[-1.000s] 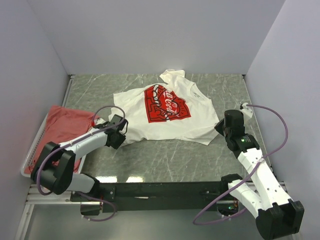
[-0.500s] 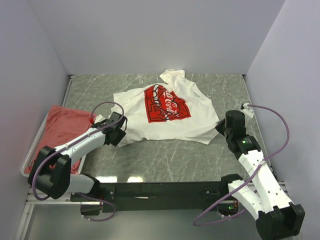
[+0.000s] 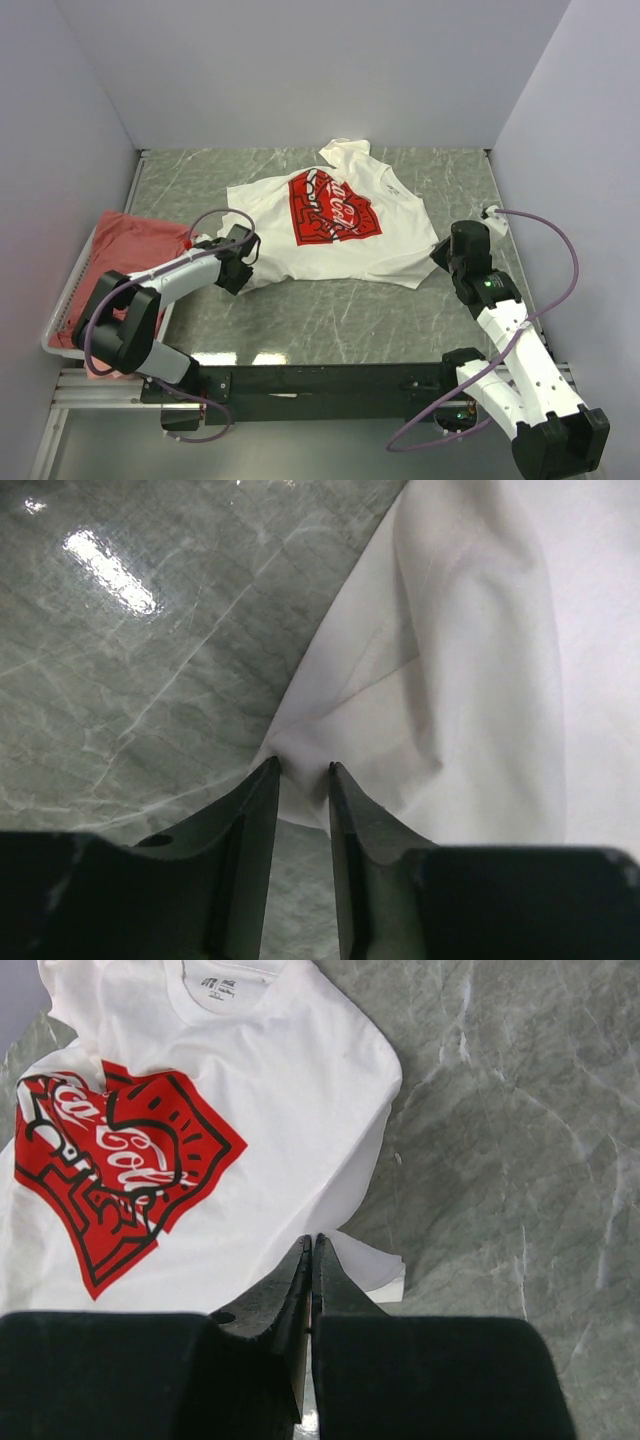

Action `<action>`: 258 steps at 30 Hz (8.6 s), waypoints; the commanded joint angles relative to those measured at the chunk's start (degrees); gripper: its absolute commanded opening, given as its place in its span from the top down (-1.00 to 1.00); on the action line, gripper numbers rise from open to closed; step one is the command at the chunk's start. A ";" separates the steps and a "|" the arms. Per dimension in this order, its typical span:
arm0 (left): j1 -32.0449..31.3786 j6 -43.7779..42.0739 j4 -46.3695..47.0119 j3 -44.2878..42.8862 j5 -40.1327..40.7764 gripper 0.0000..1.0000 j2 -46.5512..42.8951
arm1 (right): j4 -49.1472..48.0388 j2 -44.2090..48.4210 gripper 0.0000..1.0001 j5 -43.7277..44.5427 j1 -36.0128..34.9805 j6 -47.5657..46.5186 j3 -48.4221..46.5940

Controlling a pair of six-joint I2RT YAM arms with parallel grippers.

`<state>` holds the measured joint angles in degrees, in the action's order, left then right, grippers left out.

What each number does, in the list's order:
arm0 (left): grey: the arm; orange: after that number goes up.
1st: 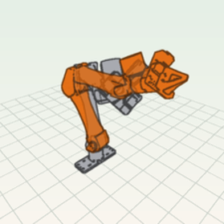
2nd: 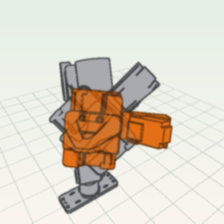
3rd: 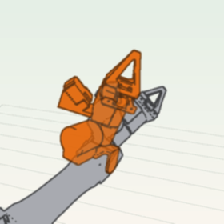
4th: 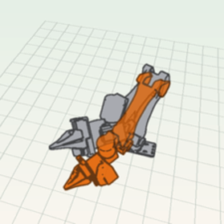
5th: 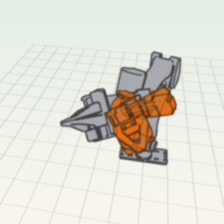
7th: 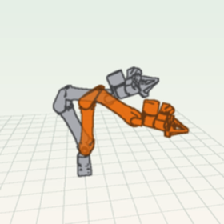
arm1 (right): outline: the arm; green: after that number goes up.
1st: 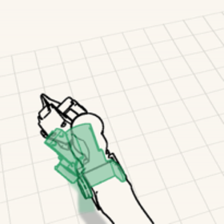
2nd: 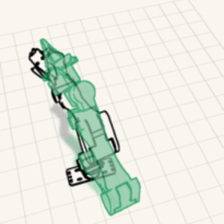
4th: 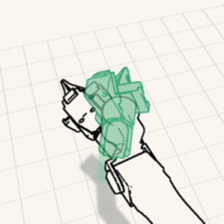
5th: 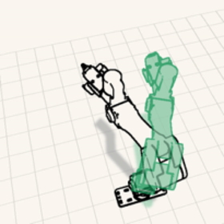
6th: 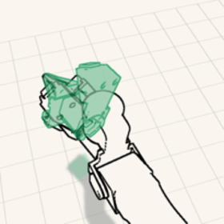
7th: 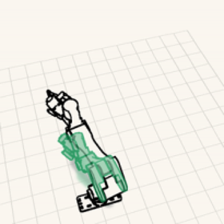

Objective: Fold and stack the t-shirts
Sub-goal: Flatten the tshirt out, then fold the tshirt

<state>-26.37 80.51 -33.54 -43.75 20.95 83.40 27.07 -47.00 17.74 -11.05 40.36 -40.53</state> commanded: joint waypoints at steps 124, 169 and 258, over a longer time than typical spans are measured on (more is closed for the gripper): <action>17.76 -22.24 18.34 4.81 -24.11 0.89 -13.17 | 2.20 -23.11 -0.11 -2.09 15.00 7.63 1.78; 13.46 -19.96 19.47 14.66 -21.13 0.78 -19.15 | 9.49 -14.00 -0.71 -8.69 19.75 2.26 3.35; 1.14 -14.50 5.42 -6.69 -0.38 0.86 -3.79 | 9.67 -16.53 1.00 -23.19 15.09 -0.46 -18.51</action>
<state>-26.06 67.96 -28.18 -46.19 18.48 75.07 42.48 -60.77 -4.60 4.36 40.97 -54.48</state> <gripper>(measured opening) 0.082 0.012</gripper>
